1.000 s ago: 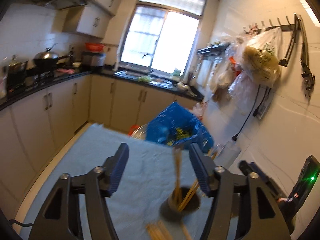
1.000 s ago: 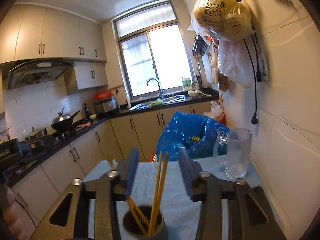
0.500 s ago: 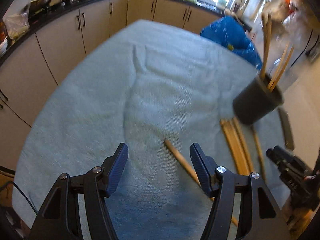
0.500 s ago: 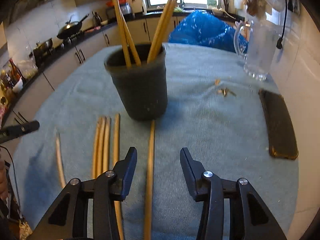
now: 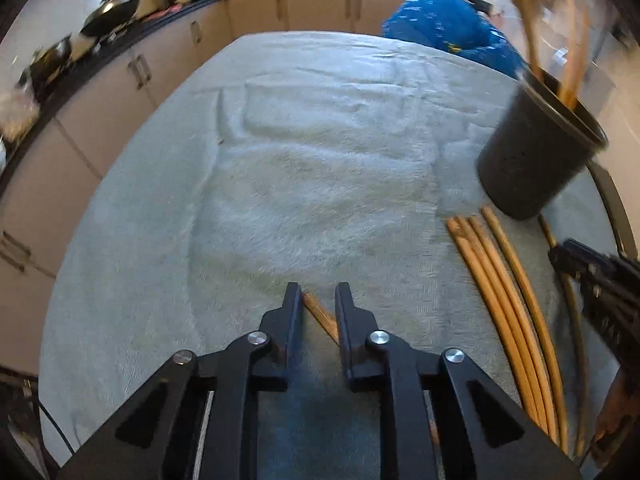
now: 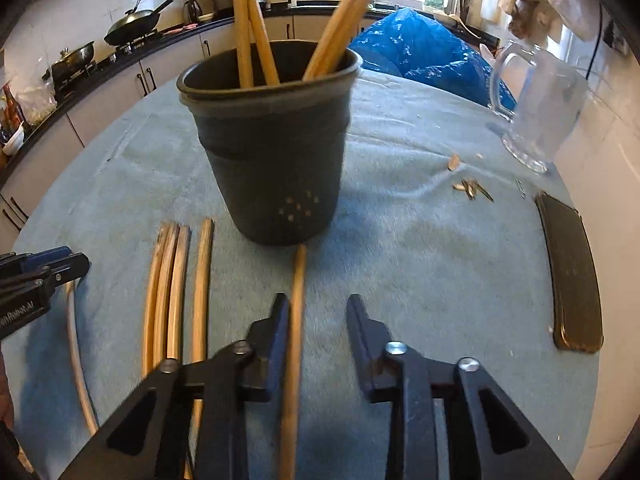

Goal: Organize utensils
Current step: 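Close the left tool on a chopstick while the right tool grasps another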

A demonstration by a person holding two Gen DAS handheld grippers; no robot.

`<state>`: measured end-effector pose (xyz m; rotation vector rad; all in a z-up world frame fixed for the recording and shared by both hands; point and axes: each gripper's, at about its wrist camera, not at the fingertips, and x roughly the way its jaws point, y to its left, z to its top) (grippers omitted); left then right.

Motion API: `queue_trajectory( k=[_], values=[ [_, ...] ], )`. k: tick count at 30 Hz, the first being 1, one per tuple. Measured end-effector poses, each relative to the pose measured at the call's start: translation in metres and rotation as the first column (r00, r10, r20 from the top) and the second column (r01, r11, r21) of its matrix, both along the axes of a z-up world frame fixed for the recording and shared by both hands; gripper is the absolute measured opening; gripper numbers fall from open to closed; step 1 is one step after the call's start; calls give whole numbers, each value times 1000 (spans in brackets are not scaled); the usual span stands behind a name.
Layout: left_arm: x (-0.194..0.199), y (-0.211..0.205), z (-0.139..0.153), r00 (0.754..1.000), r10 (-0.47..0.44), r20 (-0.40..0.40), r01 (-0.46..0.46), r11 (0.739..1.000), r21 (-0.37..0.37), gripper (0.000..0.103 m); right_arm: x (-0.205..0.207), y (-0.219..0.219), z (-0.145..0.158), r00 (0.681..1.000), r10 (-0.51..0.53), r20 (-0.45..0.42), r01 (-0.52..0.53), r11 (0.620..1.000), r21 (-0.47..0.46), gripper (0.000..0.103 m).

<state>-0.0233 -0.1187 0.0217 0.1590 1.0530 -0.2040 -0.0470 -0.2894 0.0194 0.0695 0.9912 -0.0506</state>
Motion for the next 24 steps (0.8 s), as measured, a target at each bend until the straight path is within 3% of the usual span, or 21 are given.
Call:
queue_trajectory(
  k=[4, 9, 13, 18, 24],
  values=[
    [-14, -13, -2, 991, -134, 16, 134, 991, -26, 7, -6, -7, 0, 999, -29, -19, 29, 999, 20, 6],
    [-38, -7, -2, 966, -259, 3, 258, 965, -46, 6, -38, -24, 1, 996, -38, -75, 44, 996, 82, 6],
    [-39, 1, -1, 956, -291, -46, 287, 955, -78, 7, -66, -35, 4, 991, -13, -131, 24, 996, 88, 7],
    [-32, 5, 2, 948, -297, -114, 288, 953, -92, 7, -70, -39, 4, 981, -9, -193, 22, 998, 66, 7],
    [-31, -10, 1, 928, -338, -159, 340, 940, -16, 7, -50, -35, 4, 960, 3, -279, -2, 1000, 7, 10]
  ],
)
